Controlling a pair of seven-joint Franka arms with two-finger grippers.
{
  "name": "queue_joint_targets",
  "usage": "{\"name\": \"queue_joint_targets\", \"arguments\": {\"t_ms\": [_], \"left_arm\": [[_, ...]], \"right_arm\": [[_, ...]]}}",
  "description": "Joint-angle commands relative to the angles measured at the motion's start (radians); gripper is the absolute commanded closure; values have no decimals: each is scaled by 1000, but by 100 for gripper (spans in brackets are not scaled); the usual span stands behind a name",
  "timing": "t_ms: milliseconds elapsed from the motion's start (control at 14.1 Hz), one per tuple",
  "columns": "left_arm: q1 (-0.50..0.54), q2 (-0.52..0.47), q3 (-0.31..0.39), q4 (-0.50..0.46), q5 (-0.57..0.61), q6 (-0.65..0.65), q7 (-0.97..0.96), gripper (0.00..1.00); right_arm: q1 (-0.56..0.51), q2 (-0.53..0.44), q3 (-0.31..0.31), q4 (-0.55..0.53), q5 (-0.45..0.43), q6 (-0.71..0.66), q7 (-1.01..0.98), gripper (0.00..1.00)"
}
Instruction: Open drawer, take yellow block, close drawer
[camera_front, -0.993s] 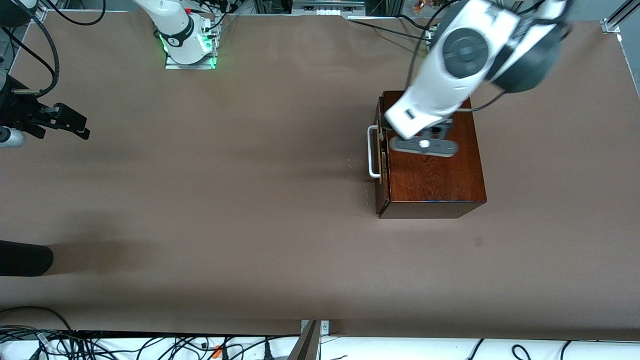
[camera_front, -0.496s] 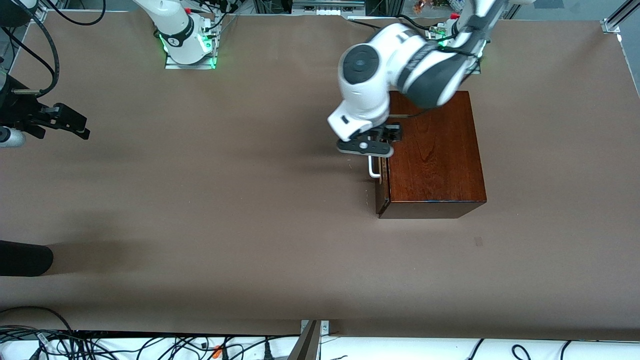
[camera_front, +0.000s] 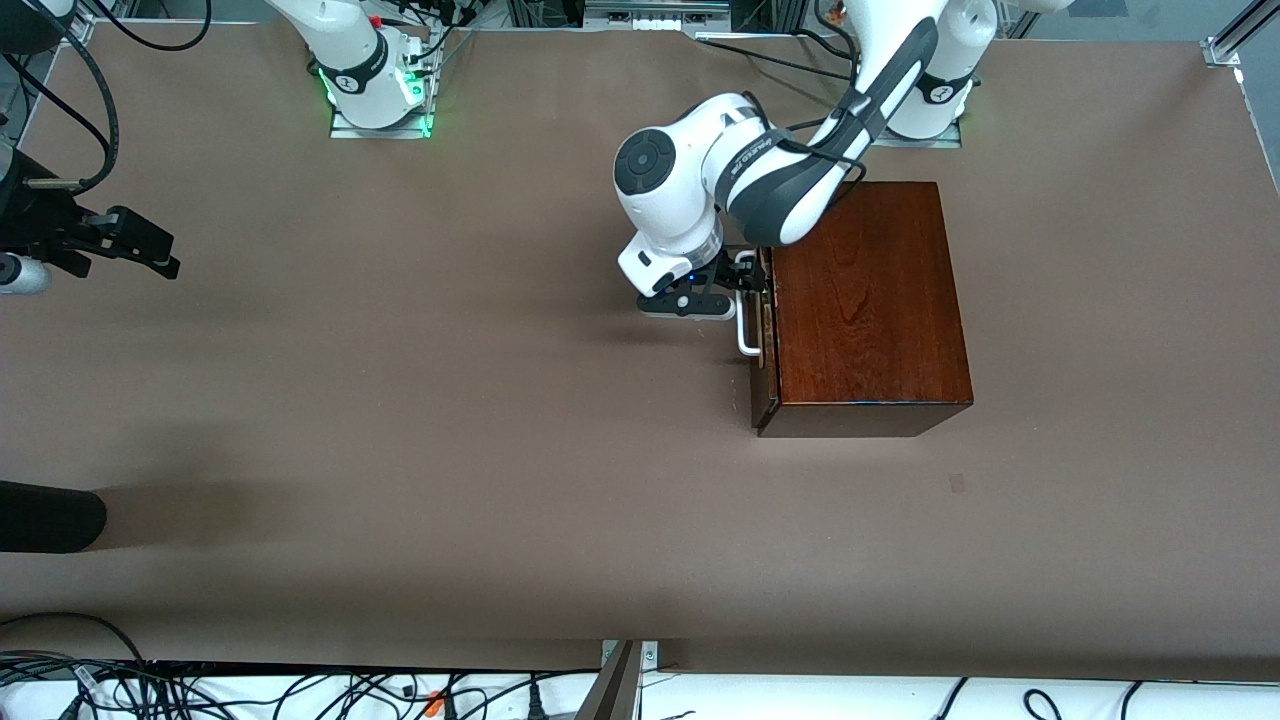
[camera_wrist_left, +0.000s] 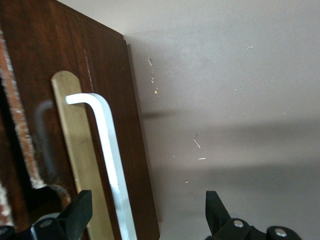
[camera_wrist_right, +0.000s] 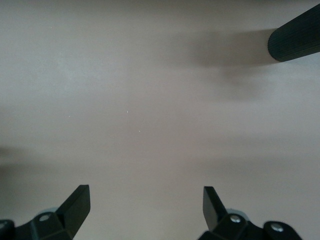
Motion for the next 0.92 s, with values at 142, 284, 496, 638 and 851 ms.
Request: {"name": "queue_joint_targets", "arguments": {"t_ms": [142,284,496,638,851], "left_arm": [[-8,-2,6,-46,92,31,-47,0],[-8,-8,6,-58,93,30,-56,0],[-8,-8,6,-84,94,31,-75,0],[-9,-7,6,-101,94,34,-78,0],[-9,1,6,-101,94,57,-78,0]], "right_arm": [[-15,-15,14,-9,1,6,0,0],[-15,-13,14,-10,1,6,0,0],[-15,-13,14,-10,1,6,0,0],[-15,-15,14,-10,1,6,0,0],[-15,-15,14,-10,1,6,-1,0]]}}
